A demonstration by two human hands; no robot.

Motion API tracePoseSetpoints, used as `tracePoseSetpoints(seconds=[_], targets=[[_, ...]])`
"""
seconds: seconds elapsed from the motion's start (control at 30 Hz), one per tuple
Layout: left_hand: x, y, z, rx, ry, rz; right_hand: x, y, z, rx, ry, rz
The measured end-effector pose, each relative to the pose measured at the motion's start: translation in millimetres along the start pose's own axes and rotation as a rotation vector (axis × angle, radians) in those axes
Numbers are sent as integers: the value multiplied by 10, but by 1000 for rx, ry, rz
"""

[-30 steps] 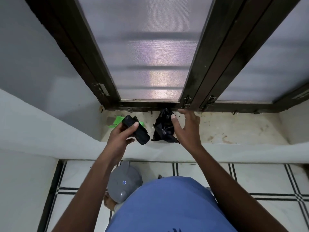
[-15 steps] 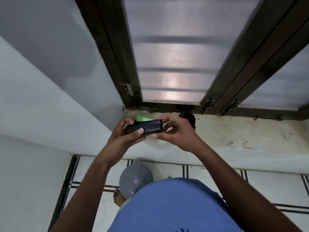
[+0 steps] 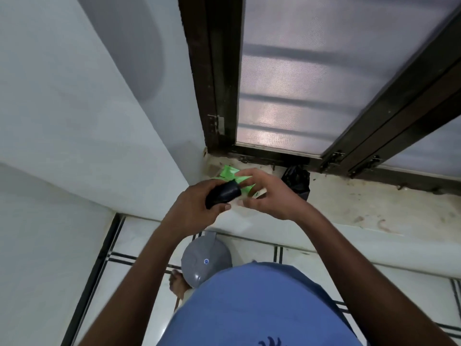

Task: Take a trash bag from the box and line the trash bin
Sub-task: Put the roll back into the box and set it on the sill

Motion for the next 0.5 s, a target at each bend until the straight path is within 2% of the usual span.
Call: tracePoseSetpoints(seconds=[0.13, 0.37, 0.43, 0.5], targets=[[127, 147, 325, -176, 11, 73, -27, -349, -127, 9, 457, -133], [269, 333, 493, -253, 132, 122, 455, -943, -327, -33, 834, -167], [247, 350, 494, -259, 164, 113, 460, -991, -342, -75, 848, -200], [208, 357, 500, -266, 188, 92, 410, -948, -292, -134, 732, -233]])
Point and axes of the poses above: each hand's wrist, its own y-axis away from the middle knuckle, its own x-axis out of the palm, z = x × y, the point moved 6 cm from there along -y, towards the middle knuckle, and after that the axes turned 13 degrees about -y, right-handed, at the moved point
